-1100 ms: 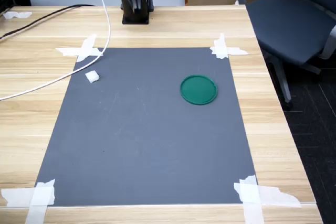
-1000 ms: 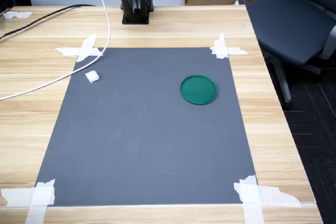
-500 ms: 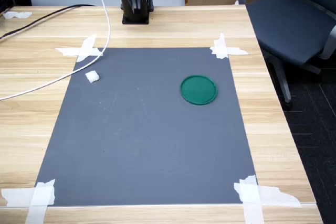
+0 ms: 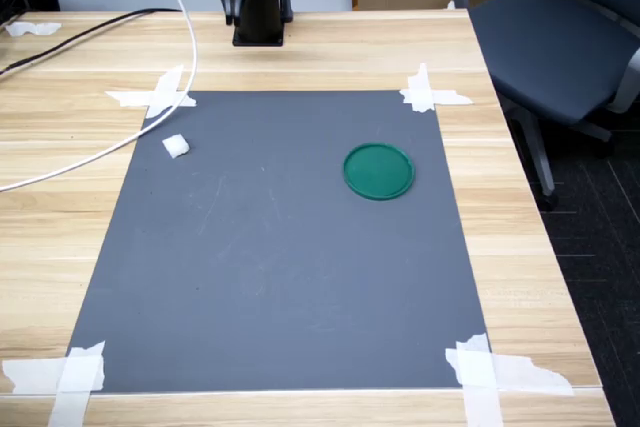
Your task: Grasp a white terminal and put it in the green lid.
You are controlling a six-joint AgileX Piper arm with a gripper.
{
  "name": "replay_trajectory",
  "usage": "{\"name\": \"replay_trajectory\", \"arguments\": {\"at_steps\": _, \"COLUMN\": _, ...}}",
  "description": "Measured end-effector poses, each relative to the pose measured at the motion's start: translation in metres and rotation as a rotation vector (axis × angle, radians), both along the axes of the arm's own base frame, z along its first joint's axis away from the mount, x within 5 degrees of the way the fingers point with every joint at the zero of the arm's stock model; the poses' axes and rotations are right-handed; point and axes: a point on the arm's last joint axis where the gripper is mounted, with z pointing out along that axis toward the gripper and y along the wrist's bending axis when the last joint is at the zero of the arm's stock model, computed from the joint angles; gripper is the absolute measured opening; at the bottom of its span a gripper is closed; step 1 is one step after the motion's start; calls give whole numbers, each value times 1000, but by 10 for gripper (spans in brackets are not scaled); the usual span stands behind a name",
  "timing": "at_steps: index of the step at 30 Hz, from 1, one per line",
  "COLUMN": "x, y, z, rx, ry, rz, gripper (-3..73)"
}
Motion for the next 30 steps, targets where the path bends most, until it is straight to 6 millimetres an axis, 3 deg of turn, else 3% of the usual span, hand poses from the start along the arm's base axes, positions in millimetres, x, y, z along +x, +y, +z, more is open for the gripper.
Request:
{"name": "replay_trajectory", "arguments": {"at_steps": 9, "x": 30, "y": -13, "z": 8, "rx": -168, "ry": 344, "rz": -43, "gripper": -29}}
{"name": "replay_trajectory", "arguments": {"at_steps": 15, "x": 53, "y": -28, "z": 15, "rx": -305, "ry": 415, "rz": -128, "gripper": -29}}
{"name": "replay_trajectory", "arguments": {"at_steps": 23, "x": 90, "y": -37, "z": 17, "rx": -472, "ry": 568, "rz": -79, "gripper": -29}}
{"name": "replay_trajectory", "arguments": {"at_steps": 30, "x": 121, "y": -41, "z": 25, "rx": -429, "ry": 672, "rz": -12, "gripper": -29}}
